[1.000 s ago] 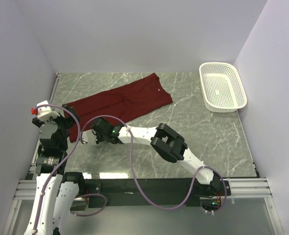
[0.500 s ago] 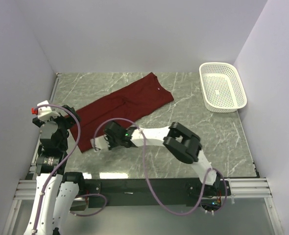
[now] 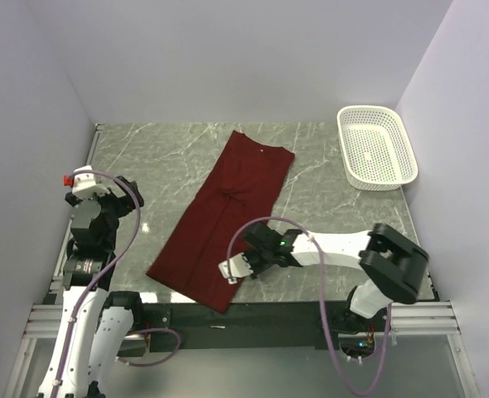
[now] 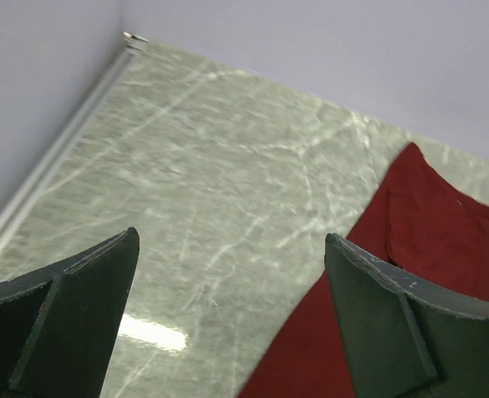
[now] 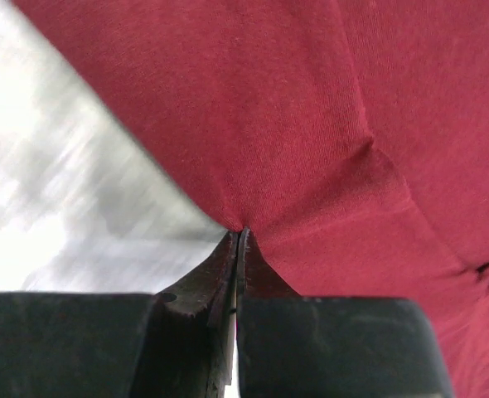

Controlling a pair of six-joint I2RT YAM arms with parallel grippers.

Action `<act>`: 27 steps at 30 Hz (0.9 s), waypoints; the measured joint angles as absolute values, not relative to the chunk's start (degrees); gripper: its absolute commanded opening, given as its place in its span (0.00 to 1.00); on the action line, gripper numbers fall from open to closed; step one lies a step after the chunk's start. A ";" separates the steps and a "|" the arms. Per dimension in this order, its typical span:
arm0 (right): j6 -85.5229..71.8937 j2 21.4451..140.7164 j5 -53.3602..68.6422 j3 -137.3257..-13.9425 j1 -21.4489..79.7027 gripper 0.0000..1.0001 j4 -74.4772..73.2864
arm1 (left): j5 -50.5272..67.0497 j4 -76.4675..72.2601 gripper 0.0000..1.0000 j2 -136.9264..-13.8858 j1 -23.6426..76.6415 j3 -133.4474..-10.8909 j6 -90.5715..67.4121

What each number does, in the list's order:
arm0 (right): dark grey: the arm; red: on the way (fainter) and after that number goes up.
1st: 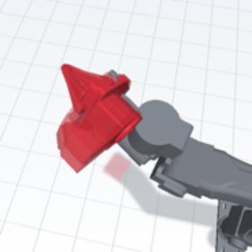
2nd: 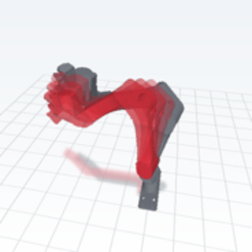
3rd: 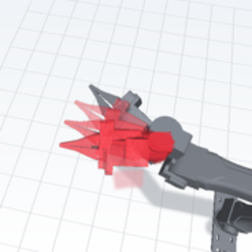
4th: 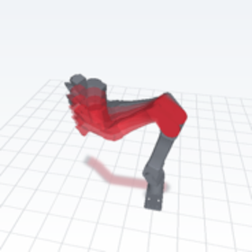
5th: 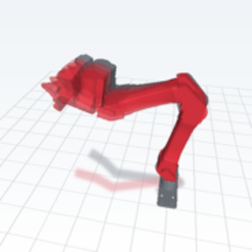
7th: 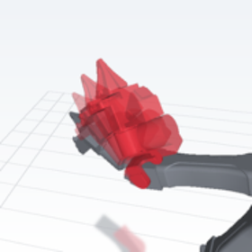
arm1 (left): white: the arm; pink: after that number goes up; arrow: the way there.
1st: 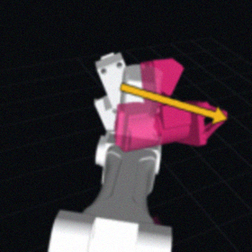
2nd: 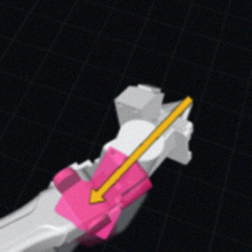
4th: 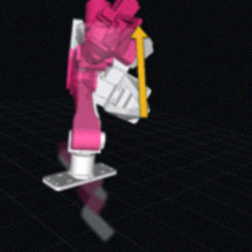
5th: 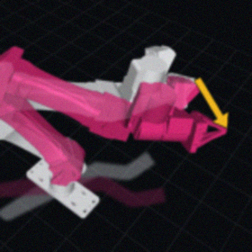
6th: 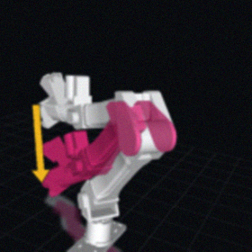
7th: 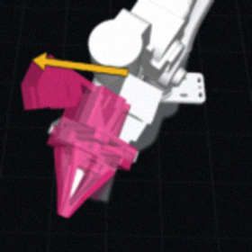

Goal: Fold and stack the t-shirts
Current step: Fold the tshirt

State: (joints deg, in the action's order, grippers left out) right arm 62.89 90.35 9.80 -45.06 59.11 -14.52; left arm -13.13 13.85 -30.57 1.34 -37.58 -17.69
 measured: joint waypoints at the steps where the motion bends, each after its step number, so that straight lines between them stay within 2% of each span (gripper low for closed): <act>1: 63.42 88.27 10.07 -43.29 58.57 0.00 -15.22 | -11.79 13.63 0.99 -31.38 1.39 -37.58 -17.69; 4: 65.19 83.07 10.72 -39.16 55.99 0.00 -18.15 | -7.01 12.60 0.99 -34.22 1.52 -37.58 -17.98; 5: 65.69 81.89 10.85 -38.35 55.09 0.04 -19.14 | -4.78 12.21 0.99 -35.55 1.54 -37.56 -18.31; 8: 66.70 77.82 11.25 -36.21 51.90 0.43 -23.31 | 3.40 9.89 0.99 -40.86 1.58 -37.54 -19.90; 10: 67.05 75.68 11.35 -35.88 50.09 0.54 -26.55 | 8.73 7.84 0.98 -45.41 1.61 -37.56 -21.65; 16: 63.66 69.36 17.41 -41.41 41.74 0.56 -33.91 | 21.82 6.48 0.86 -67.94 2.98 -44.86 -27.99; 23: 47.44 63.51 25.23 -48.53 28.82 0.56 -29.78 | 23.81 8.99 0.74 -96.49 10.52 -69.14 -29.61; 27: 36.64 65.04 32.88 -53.95 17.91 0.55 -29.47 | 23.53 12.71 0.72 -112.22 12.16 -84.97 -28.69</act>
